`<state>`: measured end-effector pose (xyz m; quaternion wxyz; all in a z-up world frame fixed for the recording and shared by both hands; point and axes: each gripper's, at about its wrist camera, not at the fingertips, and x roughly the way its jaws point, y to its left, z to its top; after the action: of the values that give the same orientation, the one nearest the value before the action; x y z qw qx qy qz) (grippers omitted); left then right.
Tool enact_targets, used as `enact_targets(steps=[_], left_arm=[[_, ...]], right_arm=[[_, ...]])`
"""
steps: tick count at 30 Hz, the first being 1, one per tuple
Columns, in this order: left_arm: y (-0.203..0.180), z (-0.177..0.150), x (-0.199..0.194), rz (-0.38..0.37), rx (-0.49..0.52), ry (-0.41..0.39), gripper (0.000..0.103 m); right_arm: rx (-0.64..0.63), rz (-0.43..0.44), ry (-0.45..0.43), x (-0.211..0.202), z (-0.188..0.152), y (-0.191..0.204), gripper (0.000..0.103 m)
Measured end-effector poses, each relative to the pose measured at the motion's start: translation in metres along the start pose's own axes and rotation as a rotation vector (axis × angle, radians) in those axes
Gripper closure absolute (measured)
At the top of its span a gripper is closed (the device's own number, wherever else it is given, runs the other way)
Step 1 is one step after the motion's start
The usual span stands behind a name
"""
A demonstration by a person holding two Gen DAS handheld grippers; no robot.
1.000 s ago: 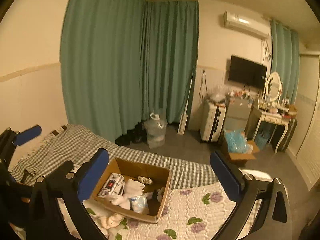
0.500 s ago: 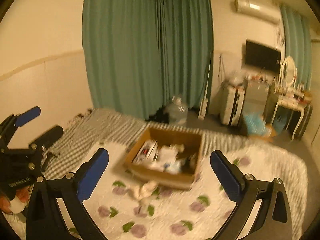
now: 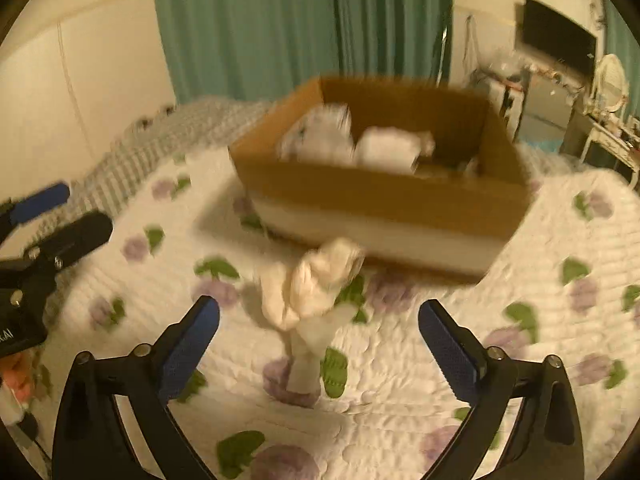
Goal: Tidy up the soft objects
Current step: 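Grasp the white cotton item with the right gripper while the left grasps the cream lace cloth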
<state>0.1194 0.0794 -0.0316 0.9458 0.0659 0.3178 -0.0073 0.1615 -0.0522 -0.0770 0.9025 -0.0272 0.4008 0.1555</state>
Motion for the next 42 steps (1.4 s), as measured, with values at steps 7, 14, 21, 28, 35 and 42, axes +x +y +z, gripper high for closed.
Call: enact_targets(steps=[7, 14, 21, 28, 35, 42], left_arm=[[-0.012, -0.032, 0.038, 0.014, 0.076, 0.064, 0.012], [-0.013, -0.039, 0.051, -0.079, 0.043, 0.15, 0.012], [-0.024, -0.033, 0.04, -0.133, 0.04, 0.15, 0.012], [-0.054, -0.021, 0.047, -0.214, 0.033, 0.137, 0.013], [-0.078, -0.018, 0.09, -0.204, 0.015, 0.197, 0.014], [-0.087, -0.022, 0.128, -0.183, 0.027, 0.271, 0.053]], right_arm=[[-0.025, 0.015, 0.12, 0.05, -0.022, -0.003, 0.026], [-0.031, 0.066, 0.149, 0.056, -0.023, -0.005, 0.071], [-0.032, 0.03, 0.098, 0.027, -0.027, -0.017, 0.073], [0.035, -0.044, -0.002, -0.006, -0.009, -0.059, 0.072], [0.083, -0.046, 0.011, 0.002, -0.009, -0.085, 0.072], [0.098, -0.024, 0.024, 0.012, -0.009, -0.086, 0.072]])
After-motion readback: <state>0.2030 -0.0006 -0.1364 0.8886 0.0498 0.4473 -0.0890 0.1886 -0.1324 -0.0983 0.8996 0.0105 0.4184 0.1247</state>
